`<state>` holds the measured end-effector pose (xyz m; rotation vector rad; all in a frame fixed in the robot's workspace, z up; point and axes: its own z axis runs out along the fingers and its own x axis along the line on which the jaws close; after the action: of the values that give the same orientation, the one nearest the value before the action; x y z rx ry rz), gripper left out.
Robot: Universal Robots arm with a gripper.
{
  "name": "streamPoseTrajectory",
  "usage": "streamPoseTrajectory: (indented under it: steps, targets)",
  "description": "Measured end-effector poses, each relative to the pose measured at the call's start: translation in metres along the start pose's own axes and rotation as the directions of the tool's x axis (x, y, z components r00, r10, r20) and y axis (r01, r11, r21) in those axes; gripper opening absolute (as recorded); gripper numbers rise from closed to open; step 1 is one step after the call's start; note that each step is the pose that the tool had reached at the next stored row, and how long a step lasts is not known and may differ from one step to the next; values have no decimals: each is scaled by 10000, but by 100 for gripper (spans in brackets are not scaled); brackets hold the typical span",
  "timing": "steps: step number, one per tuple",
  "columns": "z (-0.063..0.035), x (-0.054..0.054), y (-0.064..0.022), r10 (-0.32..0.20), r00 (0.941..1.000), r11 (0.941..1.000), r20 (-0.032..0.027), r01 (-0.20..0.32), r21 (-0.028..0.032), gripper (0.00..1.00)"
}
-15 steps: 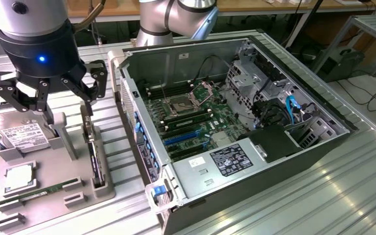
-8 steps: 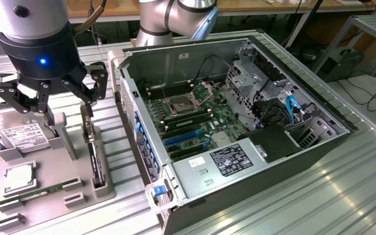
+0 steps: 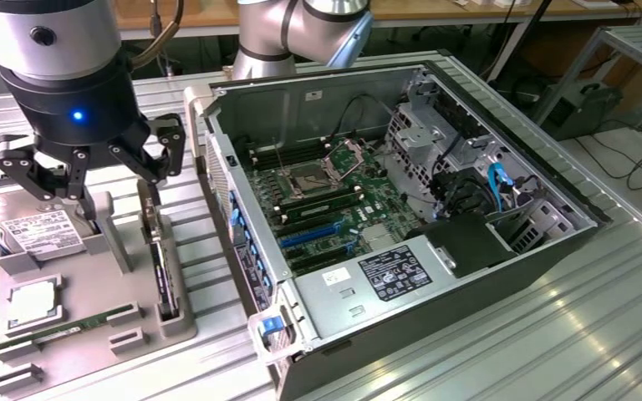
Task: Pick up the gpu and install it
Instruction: 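Pick up the gpu and move the gpu toward the slot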
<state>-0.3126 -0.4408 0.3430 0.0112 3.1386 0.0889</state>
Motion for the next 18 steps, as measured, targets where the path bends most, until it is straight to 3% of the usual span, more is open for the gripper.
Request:
streamPoseTrajectory:
  steps: [18]
  targets:
    - [97,0,-6,-41,10000,10000,-2,41,0,66]
